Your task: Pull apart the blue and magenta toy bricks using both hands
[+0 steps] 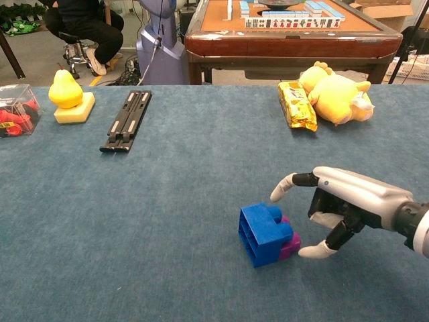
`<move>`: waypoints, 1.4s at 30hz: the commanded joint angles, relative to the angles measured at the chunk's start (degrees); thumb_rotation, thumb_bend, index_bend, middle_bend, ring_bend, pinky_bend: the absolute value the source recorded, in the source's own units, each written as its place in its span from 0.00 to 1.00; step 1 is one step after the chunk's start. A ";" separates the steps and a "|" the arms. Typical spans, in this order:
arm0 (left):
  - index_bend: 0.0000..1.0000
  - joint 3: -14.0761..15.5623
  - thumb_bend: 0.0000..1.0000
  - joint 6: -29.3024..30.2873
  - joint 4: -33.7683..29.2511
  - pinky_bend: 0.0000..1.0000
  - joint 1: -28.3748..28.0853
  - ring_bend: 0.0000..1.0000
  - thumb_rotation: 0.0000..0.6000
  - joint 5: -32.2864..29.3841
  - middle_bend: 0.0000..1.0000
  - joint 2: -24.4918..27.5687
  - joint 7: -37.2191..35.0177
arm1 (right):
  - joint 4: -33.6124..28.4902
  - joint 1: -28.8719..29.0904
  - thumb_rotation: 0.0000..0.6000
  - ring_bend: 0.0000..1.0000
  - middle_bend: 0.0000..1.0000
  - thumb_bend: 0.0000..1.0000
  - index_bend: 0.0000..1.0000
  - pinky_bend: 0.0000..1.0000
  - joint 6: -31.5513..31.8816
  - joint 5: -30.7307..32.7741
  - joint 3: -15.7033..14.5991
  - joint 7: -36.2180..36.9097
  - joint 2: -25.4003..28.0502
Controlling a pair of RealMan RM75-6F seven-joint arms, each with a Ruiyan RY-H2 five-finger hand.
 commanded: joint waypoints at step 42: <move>0.28 0.42 0.14 0.13 0.56 0.73 0.49 0.55 1.00 -0.07 0.58 -0.59 -0.39 | 4.97 2.61 1.00 1.00 1.00 0.00 0.44 1.00 -2.98 1.78 0.57 3.92 -4.50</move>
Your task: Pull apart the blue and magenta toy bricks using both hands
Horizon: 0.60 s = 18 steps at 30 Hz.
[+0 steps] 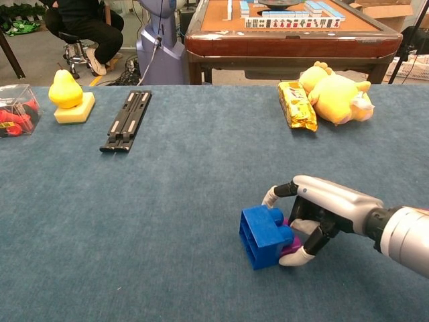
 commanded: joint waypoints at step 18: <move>0.28 -0.65 0.14 -0.31 -1.00 0.73 -0.71 0.55 1.00 0.27 0.58 0.14 0.27 | -2.84 -0.48 1.00 1.00 1.00 0.08 0.49 1.00 2.86 -2.14 0.82 3.05 2.88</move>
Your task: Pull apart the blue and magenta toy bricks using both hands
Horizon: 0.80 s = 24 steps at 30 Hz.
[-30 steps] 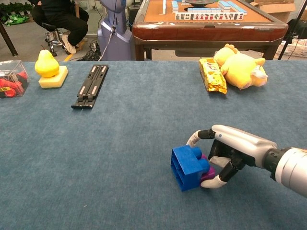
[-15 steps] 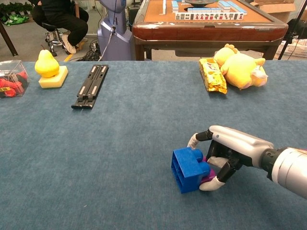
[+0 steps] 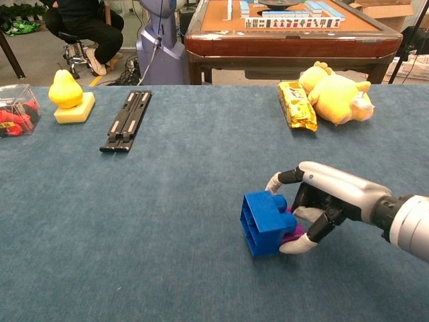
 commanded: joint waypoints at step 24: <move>0.28 -8.88 0.14 -12.76 -11.76 0.73 -13.36 0.55 1.00 -4.40 0.58 0.99 -2.32 | -8.97 1.91 1.00 1.00 1.00 0.08 0.49 1.00 5.33 -2.83 6.50 0.96 9.52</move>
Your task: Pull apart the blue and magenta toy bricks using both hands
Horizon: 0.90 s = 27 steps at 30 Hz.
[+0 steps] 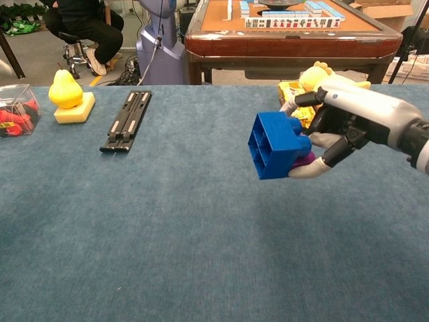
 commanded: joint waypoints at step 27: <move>0.23 -10.66 0.02 -15.47 -6.59 1.00 -19.58 0.96 1.00 -15.98 1.00 -4.51 -2.57 | 2.59 6.49 1.00 1.00 1.00 0.09 0.50 1.00 3.28 -2.44 5.04 0.20 -4.56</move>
